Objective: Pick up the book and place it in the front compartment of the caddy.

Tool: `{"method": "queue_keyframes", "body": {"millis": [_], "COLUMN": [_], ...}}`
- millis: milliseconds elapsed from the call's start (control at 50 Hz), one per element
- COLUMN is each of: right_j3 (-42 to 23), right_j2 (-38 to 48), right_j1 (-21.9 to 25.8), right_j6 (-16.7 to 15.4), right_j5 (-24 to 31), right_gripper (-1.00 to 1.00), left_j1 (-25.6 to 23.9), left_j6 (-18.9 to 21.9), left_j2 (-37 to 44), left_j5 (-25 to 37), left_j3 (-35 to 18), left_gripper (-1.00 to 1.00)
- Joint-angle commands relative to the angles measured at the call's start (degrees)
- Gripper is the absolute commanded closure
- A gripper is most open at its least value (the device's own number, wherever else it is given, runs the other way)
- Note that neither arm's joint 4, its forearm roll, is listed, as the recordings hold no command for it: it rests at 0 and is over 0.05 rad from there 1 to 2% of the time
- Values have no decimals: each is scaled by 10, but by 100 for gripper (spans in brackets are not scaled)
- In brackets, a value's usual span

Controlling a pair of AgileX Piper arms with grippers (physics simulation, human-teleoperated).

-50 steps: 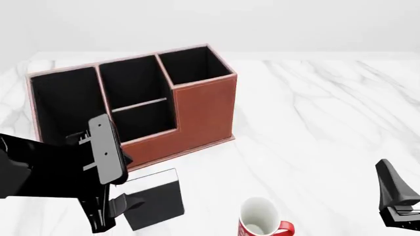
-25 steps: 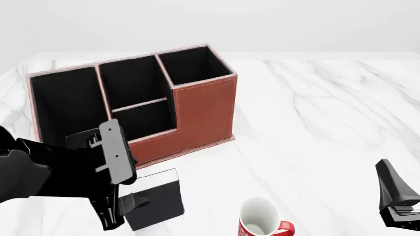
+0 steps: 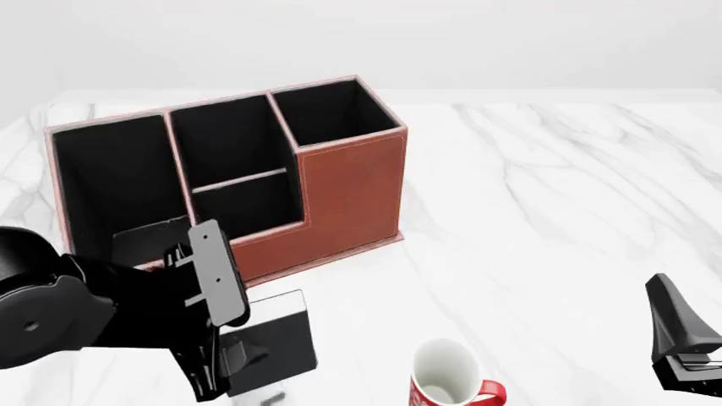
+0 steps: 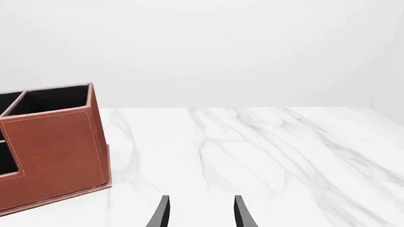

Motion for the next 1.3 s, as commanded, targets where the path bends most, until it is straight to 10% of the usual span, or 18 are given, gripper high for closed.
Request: {"method": "queue_keyframes", "body": {"millis": [20, 420, 440, 1300], "right_j3": [0, 0, 0, 0], "right_j2": [0, 0, 0, 0], "right_j1": [1, 1, 1, 1], "right_j6": [0, 0, 0, 0], "right_j5": [0, 0, 0, 0], "right_gripper": [-100, -100, -100, -100], "left_j1": [-2, -16, -20, 36], "left_j6": [-12, -30, -31, 92], "left_j2": [10, 22, 22, 20], "left_j5": [-20, -43, -44, 72], "left_j3": [12, 31, 32, -133], "left_gripper": [-100, -100, 100, 100]}}
